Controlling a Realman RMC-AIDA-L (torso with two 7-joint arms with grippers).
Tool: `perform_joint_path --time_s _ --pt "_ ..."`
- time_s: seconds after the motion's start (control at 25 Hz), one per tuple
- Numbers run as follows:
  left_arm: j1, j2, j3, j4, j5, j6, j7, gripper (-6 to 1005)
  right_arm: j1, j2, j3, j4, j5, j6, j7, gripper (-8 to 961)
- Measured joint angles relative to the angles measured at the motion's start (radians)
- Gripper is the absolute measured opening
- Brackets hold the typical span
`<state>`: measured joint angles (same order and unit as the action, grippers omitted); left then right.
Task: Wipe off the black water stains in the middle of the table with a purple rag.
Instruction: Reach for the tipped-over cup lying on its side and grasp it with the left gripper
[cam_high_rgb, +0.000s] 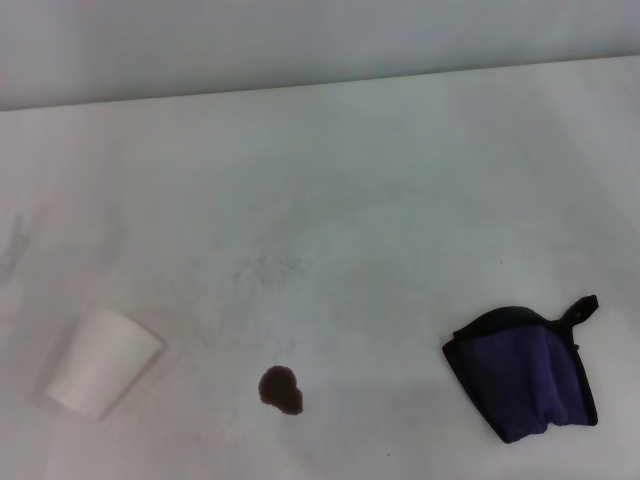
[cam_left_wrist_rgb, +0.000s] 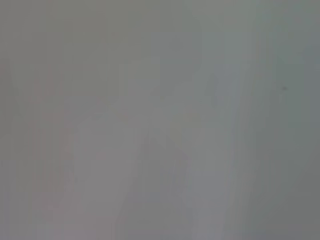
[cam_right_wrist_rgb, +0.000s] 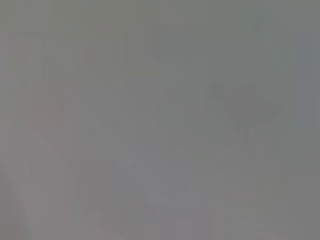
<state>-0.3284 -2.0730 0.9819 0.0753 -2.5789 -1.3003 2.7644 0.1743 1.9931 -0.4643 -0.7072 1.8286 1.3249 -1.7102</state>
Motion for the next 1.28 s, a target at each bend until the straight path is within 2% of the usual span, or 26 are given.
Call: perform_joint_path --time_s 0.12,0.28,0.48,0.64,0.84,1.04,1.16,1.28 --pt "0.013 0.014 0.003 0.028 0.062 0.002 -0.101 892 0.004 0.000 0.000 0.006 -0.006 -0.009 -0.008 857" --pt "0.053 0.039 0.003 0.133 0.196 0.034 -0.269 892 0.007 0.003 -0.001 0.034 -0.006 -0.034 -0.043 857" --pt "0.102 0.044 0.001 0.290 0.348 0.077 -0.452 891 0.012 0.004 -0.002 0.068 -0.006 -0.046 -0.088 858" --pt "0.119 0.044 0.001 0.429 0.545 0.080 -0.621 891 0.016 0.004 -0.001 0.104 -0.005 -0.054 -0.132 858" --pt "0.132 0.031 -0.006 0.699 0.894 0.069 -0.997 892 0.024 0.004 -0.001 0.139 -0.005 -0.082 -0.184 858" --pt "0.141 0.012 -0.008 0.983 1.153 0.013 -1.340 892 0.027 0.004 -0.002 0.182 -0.001 -0.093 -0.242 858" --pt "0.127 0.013 -0.008 1.122 1.273 -0.029 -1.542 893 0.026 0.004 0.004 0.210 0.003 -0.095 -0.274 858" --pt "0.088 0.031 -0.008 1.243 1.386 -0.100 -1.742 893 0.025 0.004 0.022 0.233 0.005 -0.096 -0.285 858"
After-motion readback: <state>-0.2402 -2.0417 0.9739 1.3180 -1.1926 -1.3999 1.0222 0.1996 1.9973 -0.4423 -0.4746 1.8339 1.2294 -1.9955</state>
